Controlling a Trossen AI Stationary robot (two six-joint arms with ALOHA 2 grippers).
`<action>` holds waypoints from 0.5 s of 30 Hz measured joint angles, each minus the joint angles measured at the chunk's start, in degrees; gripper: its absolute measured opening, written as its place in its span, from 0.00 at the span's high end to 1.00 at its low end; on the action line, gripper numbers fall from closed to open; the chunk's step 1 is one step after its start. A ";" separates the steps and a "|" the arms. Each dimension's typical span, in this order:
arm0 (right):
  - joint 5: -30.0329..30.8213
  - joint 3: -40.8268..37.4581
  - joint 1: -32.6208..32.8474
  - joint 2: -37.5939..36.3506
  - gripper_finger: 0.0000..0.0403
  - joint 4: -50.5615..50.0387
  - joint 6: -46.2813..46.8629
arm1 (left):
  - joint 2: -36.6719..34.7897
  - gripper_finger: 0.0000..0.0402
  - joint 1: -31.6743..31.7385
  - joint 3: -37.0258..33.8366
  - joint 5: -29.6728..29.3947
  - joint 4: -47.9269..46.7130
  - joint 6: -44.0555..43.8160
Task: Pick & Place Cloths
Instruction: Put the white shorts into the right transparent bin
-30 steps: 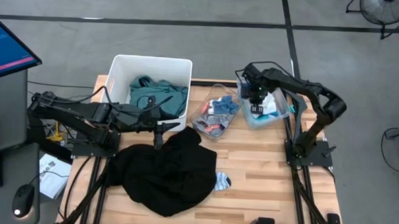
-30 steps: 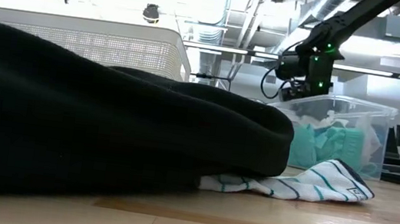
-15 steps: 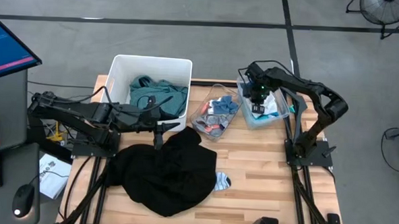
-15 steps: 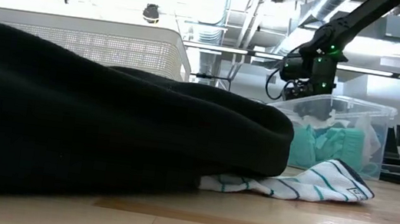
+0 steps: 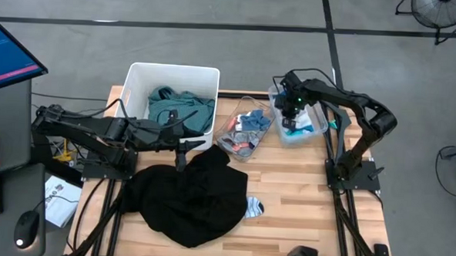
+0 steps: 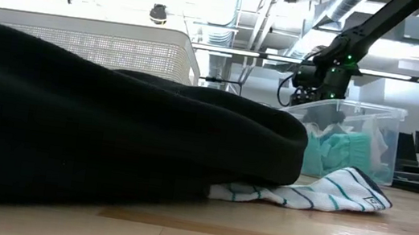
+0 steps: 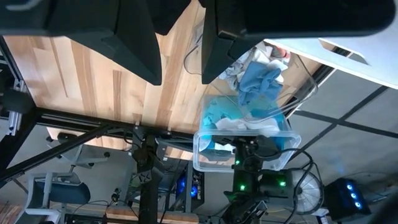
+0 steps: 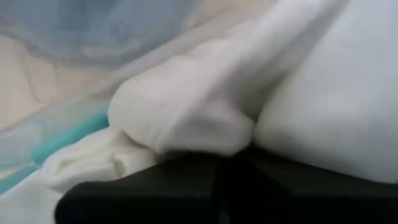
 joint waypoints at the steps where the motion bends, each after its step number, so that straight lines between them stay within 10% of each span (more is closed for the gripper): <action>1: 0.56 0.04 -0.12 -0.68 1.00 -0.83 0.41 | 0.00 0.75 -0.01 0.00 -0.02 0.02 0.01; 15: 3.25 2.71 0.57 -18.30 0.81 -8.99 1.52 | 0.00 0.75 0.01 0.00 -0.02 0.04 1.58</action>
